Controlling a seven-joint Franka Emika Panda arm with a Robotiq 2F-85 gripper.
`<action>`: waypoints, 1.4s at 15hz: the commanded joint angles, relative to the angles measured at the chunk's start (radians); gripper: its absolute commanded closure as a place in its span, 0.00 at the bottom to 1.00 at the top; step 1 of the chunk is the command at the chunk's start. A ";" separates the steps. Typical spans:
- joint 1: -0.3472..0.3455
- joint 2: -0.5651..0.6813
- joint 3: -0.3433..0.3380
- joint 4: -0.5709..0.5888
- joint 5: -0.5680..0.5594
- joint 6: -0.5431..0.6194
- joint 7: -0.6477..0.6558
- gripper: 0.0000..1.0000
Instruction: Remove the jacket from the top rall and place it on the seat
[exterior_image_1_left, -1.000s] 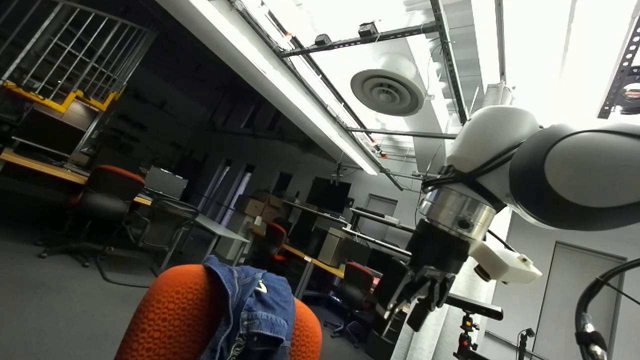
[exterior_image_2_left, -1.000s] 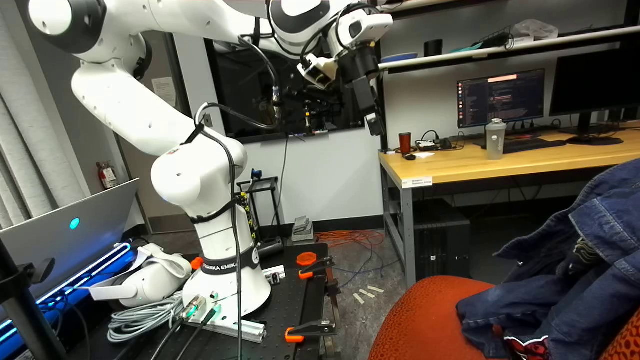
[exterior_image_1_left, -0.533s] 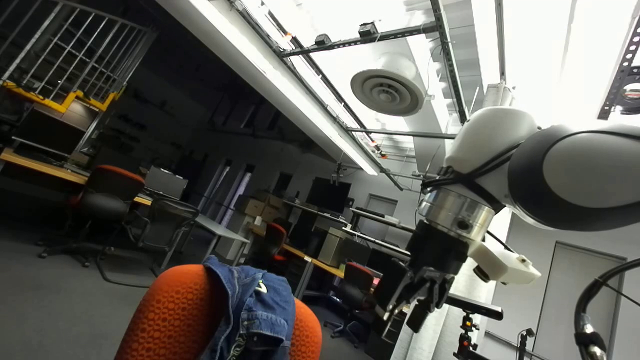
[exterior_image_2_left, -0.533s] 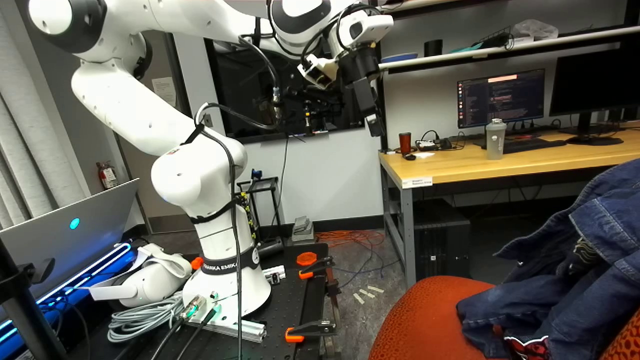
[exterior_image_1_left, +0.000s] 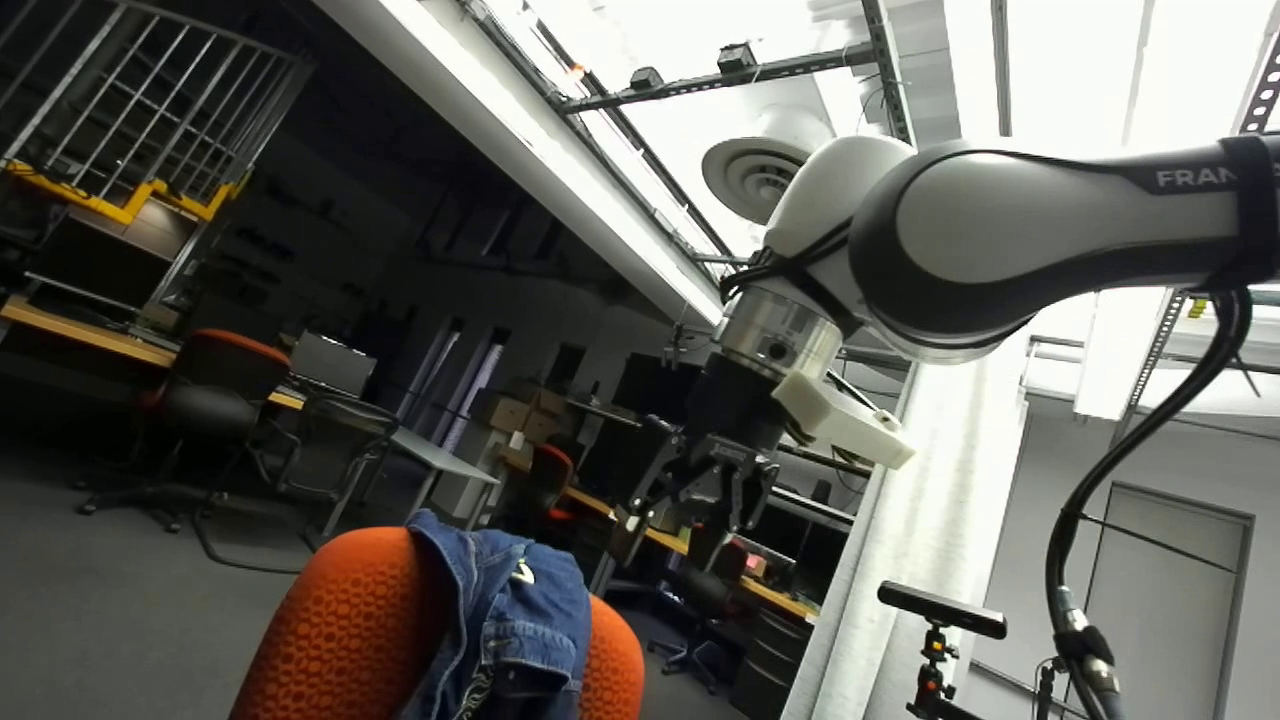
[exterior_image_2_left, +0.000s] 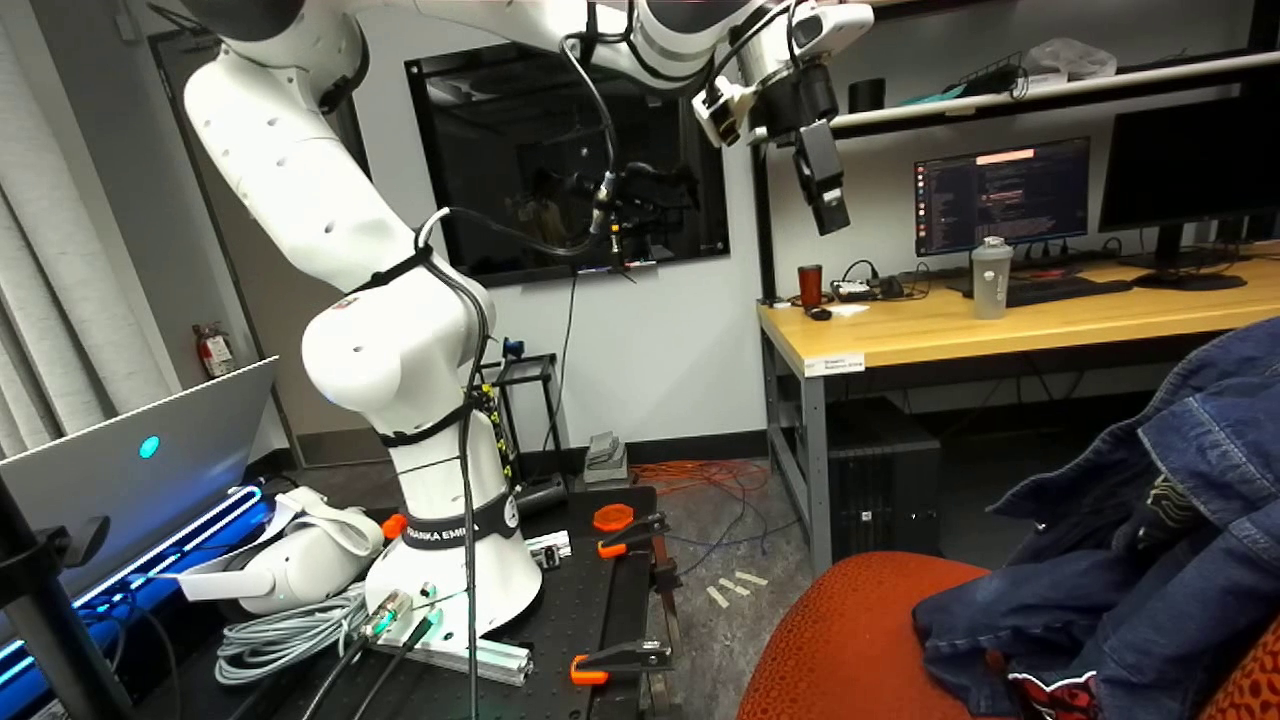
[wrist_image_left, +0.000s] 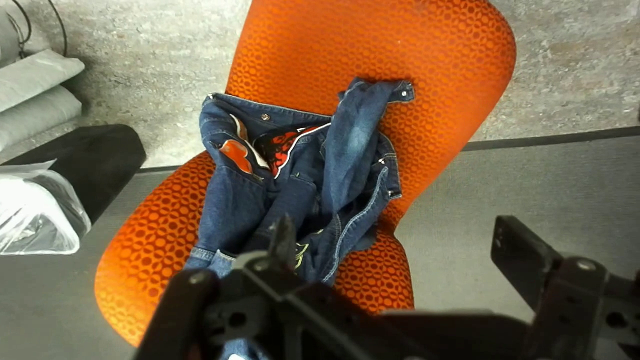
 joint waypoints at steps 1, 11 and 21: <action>0.035 0.019 -0.032 0.011 -0.017 -0.003 0.013 0.00; 0.016 0.091 -0.058 0.043 -0.039 0.018 0.025 0.00; -0.003 0.363 -0.200 0.112 -0.093 0.234 -0.002 0.00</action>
